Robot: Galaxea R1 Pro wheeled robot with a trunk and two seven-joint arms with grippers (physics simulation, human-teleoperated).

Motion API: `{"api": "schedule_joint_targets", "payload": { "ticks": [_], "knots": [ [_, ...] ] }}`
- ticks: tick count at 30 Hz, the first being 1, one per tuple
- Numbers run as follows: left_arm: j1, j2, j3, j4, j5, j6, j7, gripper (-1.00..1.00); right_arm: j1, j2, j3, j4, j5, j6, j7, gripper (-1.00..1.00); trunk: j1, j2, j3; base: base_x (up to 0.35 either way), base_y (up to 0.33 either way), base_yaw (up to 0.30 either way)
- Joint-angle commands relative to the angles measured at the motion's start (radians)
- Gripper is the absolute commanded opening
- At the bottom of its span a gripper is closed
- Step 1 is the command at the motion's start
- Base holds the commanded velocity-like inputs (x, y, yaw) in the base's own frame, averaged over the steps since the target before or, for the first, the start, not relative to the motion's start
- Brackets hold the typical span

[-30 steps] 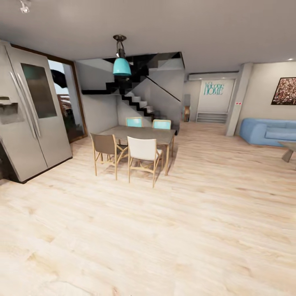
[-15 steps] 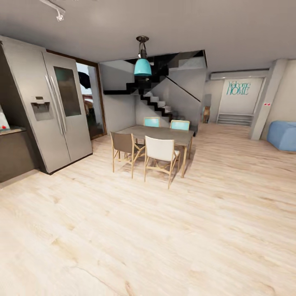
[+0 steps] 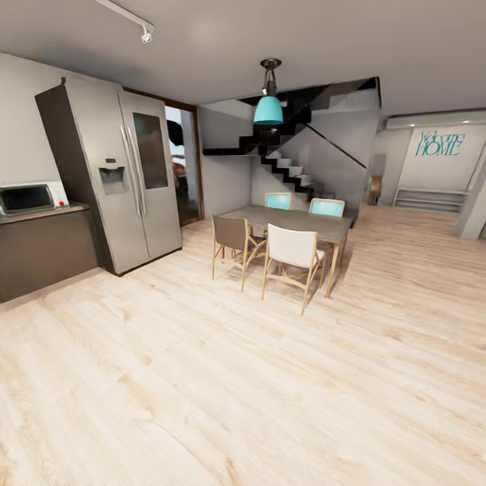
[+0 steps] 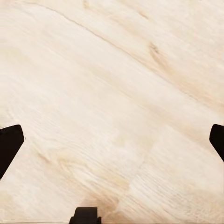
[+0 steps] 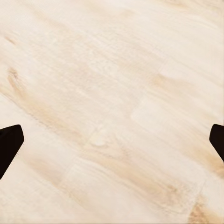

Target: Pick up the poster from the kitchen countertop and hang it on one of the wall nails in the kitchen.

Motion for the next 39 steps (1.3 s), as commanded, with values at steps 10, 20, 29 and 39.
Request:
{"api": "schedule_joint_targets", "payload": {
  "ticks": [10,20,29,39],
  "knots": [
    [0.000,-0.001,0.002,-0.001,0.000,-0.002,0.000,1.00,-0.001,0.000,0.001,0.002,0.001,-0.003,0.000,1.00,0.000,0.000,-0.001,0.000,0.000,0.288],
    [0.000,-0.001,0.002,-0.001,0.000,-0.002,0.000,1.00,-0.001,0.001,0.001,0.002,0.001,-0.003,0.000,1.00,0.000,0.000,-0.001,0.000,0.000,0.288],
    [0.000,-0.001,0.002,-0.001,0.000,-0.001,0.000,1.00,-0.002,0.001,0.001,0.002,0.001,-0.003,0.000,1.00,0.000,0.000,-0.001,0.000,0.000,0.288],
    [0.000,-0.001,0.002,-0.001,0.000,-0.002,0.000,1.00,-0.002,0.001,0.001,0.002,0.002,-0.003,0.000,1.00,0.000,0.000,-0.001,0.000,0.000,0.288]
  ]
}}
